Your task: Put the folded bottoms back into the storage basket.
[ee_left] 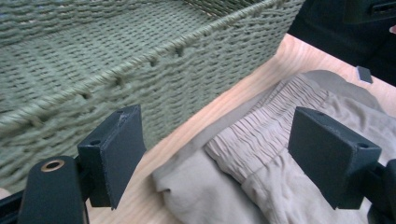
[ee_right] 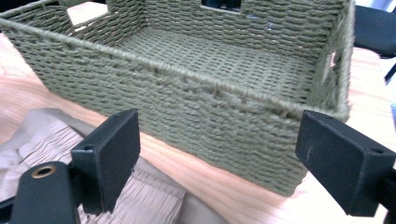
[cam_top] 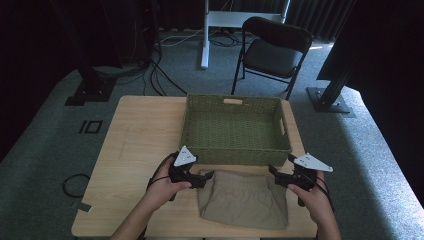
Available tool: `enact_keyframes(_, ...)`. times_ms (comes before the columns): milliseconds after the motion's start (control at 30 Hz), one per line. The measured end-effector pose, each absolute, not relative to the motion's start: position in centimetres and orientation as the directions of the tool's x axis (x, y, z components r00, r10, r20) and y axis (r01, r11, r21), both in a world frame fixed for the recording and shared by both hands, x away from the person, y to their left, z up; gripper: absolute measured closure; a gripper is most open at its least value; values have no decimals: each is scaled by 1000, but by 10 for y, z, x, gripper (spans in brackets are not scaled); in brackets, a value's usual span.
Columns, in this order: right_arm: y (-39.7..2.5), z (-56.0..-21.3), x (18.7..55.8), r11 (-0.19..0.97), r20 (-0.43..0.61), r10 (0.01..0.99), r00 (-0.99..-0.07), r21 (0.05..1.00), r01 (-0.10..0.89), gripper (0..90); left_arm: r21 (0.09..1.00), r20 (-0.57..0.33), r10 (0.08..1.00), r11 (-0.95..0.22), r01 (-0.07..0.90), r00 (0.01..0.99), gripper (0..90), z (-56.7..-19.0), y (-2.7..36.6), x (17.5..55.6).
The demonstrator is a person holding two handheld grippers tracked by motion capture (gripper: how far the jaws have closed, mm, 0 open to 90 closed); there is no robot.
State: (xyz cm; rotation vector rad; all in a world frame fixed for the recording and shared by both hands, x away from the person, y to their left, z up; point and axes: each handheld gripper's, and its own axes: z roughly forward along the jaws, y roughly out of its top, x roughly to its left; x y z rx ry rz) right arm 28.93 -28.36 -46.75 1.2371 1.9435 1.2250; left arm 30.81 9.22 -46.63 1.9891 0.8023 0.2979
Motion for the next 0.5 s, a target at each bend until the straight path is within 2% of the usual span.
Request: enact_keyframes(500, -282, -494, 277, 196, 55, 886, -460, 856, 479, 137, 806, -131, 621, -387, 448, 773, 193, -491, 79, 295)
